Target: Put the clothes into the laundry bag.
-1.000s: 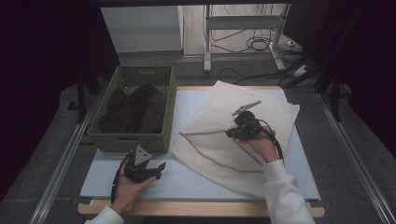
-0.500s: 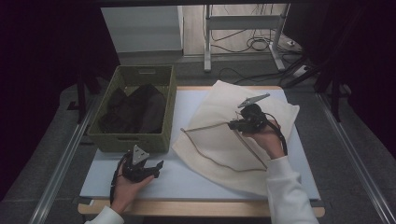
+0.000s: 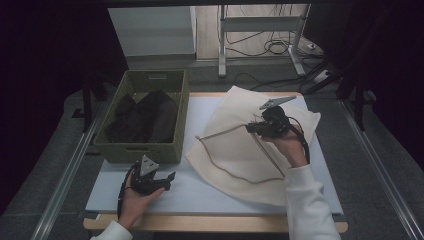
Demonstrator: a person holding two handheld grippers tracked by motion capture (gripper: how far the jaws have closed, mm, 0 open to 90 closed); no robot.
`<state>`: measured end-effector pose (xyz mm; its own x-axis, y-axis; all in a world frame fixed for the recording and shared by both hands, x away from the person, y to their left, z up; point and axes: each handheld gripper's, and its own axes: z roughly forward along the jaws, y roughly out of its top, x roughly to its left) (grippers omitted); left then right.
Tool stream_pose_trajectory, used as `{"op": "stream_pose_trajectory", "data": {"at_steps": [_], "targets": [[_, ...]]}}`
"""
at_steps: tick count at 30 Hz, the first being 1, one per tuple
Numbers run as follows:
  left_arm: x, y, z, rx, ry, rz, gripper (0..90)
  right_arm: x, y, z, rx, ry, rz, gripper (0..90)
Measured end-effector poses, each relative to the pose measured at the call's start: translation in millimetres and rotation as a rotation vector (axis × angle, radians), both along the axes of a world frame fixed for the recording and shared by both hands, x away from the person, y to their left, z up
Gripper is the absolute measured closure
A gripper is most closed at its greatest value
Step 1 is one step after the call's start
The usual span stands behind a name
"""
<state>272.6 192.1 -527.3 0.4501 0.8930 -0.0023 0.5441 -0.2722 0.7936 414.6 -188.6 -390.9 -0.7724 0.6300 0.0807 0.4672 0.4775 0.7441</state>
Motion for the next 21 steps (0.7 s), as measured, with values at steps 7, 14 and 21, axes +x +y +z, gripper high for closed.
{"op": "stream_pose_trajectory", "data": {"at_steps": [7,14,21], "targets": [[-1.8,0.6,4.1,-0.03,0.006,-0.005,25.1,-0.2,0.7,-1.3,-0.008,0.002,0.001,86.7],[-4.9,-1.8,17.2,-0.039,-0.014,-0.018,25.7,-0.1,-0.2,-3.1,-0.009,0.01,-0.004,86.7],[-10.2,-2.0,34.7,-0.059,-0.024,-0.02,24.2,-1.7,-2.4,-2.9,-0.009,0.007,-0.006,86.7]]}}
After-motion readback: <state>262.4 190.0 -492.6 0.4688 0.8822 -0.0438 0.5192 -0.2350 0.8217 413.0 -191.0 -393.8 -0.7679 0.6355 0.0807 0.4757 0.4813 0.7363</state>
